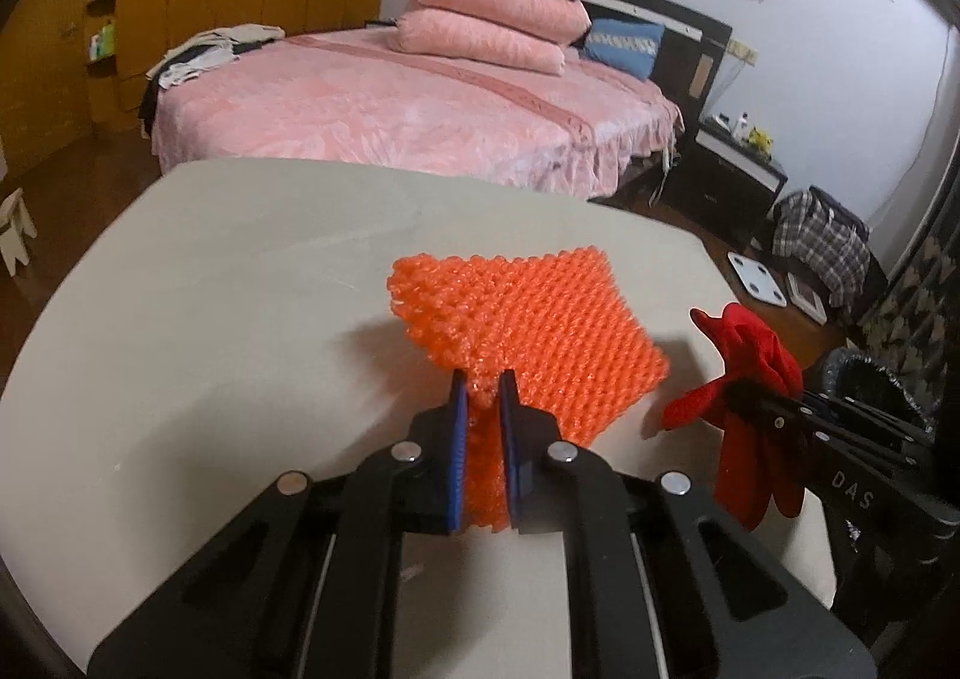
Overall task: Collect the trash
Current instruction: 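Carry the red gloves and orange mesh sleeve over the bin with both tools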
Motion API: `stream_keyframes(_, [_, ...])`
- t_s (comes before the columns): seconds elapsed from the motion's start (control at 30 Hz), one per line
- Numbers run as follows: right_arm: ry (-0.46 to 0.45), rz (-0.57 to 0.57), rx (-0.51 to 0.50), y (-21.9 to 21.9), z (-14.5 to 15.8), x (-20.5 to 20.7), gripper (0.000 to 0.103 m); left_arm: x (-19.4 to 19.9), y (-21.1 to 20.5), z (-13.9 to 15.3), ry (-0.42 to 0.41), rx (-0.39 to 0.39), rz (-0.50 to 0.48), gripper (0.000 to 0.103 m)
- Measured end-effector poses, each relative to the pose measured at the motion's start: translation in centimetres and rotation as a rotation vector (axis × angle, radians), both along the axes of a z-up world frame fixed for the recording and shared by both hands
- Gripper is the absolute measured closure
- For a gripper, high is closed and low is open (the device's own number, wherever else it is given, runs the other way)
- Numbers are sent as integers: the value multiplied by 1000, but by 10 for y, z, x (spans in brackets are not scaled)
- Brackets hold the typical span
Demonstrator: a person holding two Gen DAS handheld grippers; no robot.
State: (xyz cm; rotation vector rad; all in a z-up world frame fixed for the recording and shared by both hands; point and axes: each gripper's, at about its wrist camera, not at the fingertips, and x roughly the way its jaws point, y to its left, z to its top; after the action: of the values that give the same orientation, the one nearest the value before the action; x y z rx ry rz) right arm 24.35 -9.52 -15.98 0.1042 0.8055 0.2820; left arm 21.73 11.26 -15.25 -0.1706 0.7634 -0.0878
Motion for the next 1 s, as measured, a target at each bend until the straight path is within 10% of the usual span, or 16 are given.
stream_keyframes(1.0, [-196,104,57,-11,103,-87,84,-92,-28,89,-194,75,7,94])
